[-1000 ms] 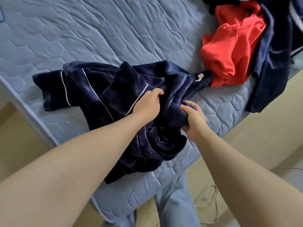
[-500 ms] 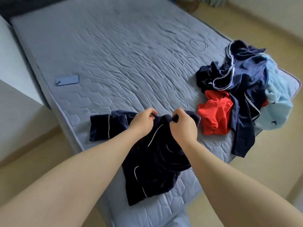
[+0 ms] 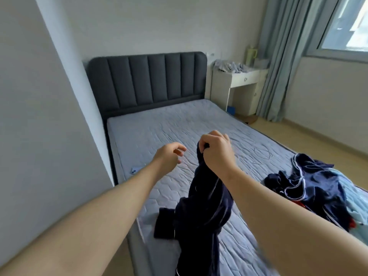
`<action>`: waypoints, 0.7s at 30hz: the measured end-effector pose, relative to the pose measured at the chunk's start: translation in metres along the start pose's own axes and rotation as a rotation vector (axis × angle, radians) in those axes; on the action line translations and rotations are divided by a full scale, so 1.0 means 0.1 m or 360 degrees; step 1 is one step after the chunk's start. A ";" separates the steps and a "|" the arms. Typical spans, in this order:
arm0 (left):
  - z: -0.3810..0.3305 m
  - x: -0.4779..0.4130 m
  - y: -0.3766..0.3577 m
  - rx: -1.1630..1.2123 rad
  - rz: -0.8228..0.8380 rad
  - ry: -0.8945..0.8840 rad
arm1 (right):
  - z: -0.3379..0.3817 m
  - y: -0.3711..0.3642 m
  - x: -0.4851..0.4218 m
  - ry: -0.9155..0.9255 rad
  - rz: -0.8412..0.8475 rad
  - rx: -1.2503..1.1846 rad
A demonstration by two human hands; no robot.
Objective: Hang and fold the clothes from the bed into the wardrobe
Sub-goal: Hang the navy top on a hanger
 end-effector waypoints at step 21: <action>-0.26 1.93 2.00 -0.0279 -0.1235 0.0138 | 2.18 0.13 -0.22 0.0563 0.0435 -0.0721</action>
Point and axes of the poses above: each hand's wrist, its own x-axis away from the middle knuckle, its own y-axis out of the back of the hand, z = x × y, the point moved 4 cm from there along -x, towards the middle knuckle, and after that the axes turned 8 degrees about y, right-handed, at the moved point
